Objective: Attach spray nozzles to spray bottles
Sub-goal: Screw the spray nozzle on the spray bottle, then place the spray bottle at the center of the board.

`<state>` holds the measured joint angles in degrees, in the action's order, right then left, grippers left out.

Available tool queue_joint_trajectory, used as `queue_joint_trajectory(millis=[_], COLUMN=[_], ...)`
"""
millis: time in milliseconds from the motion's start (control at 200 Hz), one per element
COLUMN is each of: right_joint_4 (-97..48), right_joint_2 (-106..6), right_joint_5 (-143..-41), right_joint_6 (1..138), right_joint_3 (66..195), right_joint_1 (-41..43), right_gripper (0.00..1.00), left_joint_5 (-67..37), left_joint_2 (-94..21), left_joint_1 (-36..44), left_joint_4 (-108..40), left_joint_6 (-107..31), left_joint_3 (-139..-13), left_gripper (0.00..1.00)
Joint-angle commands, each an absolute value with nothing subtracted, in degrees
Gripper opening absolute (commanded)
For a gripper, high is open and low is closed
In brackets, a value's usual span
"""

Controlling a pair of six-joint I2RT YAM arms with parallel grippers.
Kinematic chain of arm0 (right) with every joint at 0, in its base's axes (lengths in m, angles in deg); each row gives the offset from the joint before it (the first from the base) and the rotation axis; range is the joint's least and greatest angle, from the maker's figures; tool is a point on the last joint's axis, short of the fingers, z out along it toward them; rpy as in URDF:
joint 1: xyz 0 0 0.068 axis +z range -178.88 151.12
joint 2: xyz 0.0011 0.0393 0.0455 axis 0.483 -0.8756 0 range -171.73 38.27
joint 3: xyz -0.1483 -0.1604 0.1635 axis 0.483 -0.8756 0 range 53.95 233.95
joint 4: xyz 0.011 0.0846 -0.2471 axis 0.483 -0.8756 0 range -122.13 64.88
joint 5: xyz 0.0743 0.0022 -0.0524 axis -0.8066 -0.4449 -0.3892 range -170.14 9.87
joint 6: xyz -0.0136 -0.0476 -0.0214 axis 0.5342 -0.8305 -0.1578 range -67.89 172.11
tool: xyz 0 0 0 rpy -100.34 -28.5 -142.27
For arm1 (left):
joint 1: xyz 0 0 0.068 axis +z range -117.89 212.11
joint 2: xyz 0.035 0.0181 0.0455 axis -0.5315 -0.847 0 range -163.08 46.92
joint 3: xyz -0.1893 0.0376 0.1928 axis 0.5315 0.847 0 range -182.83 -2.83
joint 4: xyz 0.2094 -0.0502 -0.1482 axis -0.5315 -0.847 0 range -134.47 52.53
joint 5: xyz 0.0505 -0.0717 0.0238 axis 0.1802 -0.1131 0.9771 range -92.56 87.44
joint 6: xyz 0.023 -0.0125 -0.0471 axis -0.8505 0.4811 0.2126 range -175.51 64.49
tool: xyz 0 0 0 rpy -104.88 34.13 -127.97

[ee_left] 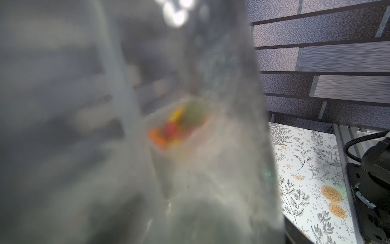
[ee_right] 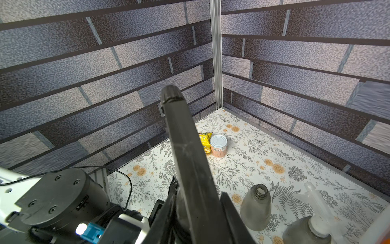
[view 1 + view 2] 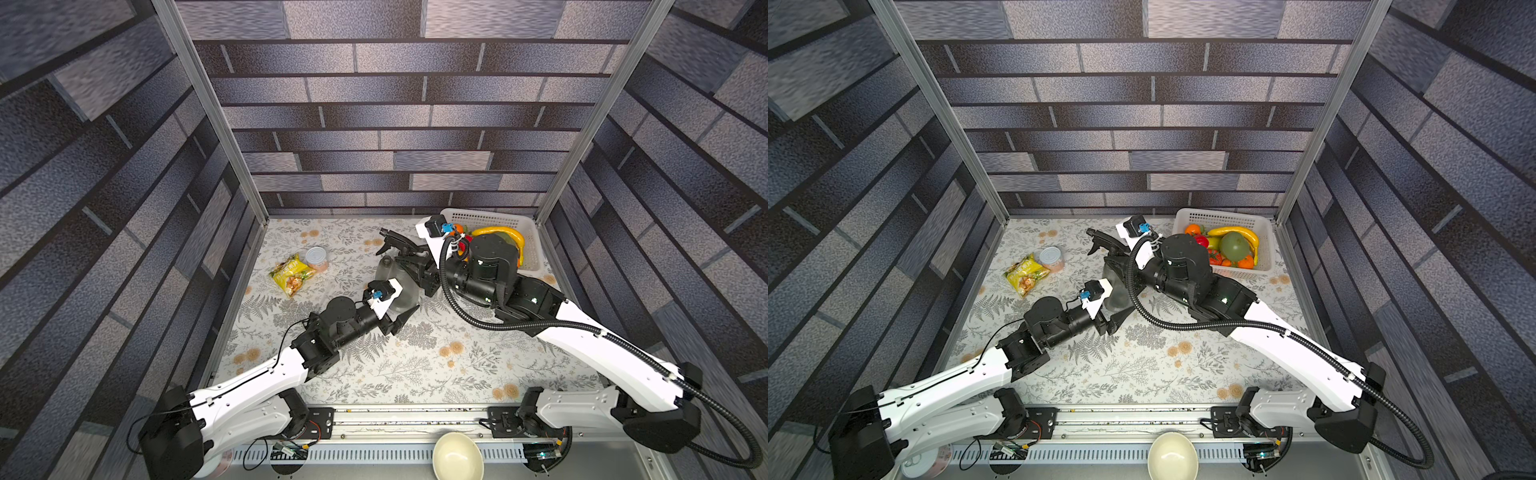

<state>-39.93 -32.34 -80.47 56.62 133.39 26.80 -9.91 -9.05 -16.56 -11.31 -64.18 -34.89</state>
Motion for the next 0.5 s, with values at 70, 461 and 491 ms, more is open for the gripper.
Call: queue_joint_trajectory(millis=[70,461,491], right_joint_4=[-37.74,-29.13,-28.2], right_joint_2=[-32.1,-35.25,-36.52], right_joint_5=[-83.33,-74.84,-73.9], right_joint_6=[58.02,55.32,54.56], right_joint_3=[133.25,136.62,137.56], right_joint_1=[26.99,26.94,26.96], right_gripper=[0.22,0.22,0.22], left_joint_5=[-8.56,0.23,1.46], left_joint_2=[-7.55,4.29,5.56], left_joint_1=[-16.45,-16.62,-16.74], left_joint_4=[-11.01,-20.37,-21.93], left_joint_6=[-63.57,-55.65,-54.99], left_joint_3=[-35.33,-30.74,-30.59], left_gripper=[1.0,1.0,1.0])
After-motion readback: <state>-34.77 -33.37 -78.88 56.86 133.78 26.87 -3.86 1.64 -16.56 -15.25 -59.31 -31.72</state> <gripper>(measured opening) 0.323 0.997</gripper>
